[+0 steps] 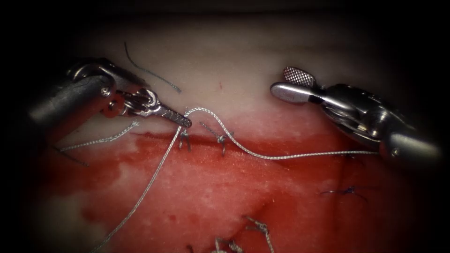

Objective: Wound Closure

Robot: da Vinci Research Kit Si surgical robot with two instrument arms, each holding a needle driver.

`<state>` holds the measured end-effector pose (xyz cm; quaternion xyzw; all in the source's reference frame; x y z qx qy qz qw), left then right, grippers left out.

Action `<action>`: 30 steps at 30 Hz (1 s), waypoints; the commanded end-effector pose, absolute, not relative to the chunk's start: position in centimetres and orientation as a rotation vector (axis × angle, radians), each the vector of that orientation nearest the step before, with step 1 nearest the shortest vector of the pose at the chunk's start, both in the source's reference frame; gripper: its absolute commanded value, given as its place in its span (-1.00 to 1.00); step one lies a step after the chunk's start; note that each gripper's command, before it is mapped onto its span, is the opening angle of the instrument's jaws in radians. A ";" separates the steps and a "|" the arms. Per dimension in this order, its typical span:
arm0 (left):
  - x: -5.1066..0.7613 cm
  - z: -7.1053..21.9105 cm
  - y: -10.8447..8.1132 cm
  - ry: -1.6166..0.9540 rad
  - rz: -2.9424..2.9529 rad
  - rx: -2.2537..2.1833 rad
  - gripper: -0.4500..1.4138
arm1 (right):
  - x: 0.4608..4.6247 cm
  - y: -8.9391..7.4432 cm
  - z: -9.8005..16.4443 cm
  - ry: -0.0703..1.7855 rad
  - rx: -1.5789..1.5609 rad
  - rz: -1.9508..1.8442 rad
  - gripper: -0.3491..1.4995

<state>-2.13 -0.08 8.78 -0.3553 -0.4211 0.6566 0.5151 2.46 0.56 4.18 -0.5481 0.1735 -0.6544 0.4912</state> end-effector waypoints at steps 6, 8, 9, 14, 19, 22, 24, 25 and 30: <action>-1.92 8.9 0.3 -0.911 1.439 -1.087 -1.00 | 2.64 0.5 4.0 0.713 -1.325 -1.512 0.77; -1.80 8.9 0.4 -0.836 1.389 -1.131 -1.00 | 2.70 0.4 3.9 0.799 -1.294 -1.513 0.75; -1.76 8.9 0.5 -0.824 1.363 -1.146 -1.00 | 2.76 0.3 3.9 0.871 -1.256 -1.503 0.75; -1.63 8.8 0.6 -0.827 1.261 -1.266 -1.00 | 3.18 0.0 3.9 1.070 -1.191 -1.524 0.87; -1.64 8.7 0.7 -0.846 1.201 -1.410 -1.00 | 3.55 -0.2 4.1 1.142 -1.157 -1.506 0.87; -1.67 8.6 0.7 -0.835 1.205 -1.414 -1.00 | 3.71 -0.2 4.2 1.198 -1.151 -1.513 0.84; -1.71 8.6 0.7 -0.828 1.210 -1.419 -1.00 | 3.83 -0.3 4.2 1.225 -1.130 -1.502 0.82; -1.72 8.6 0.6 -0.828 1.218 -1.425 -1.00 | 3.87 -0.3 4.3 1.223 -1.134 -1.496 0.84; -1.74 8.7 0.6 -0.831 1.228 -1.434 -1.00 | 4.00 -0.3 4.3 1.227 -1.129 -1.401 0.86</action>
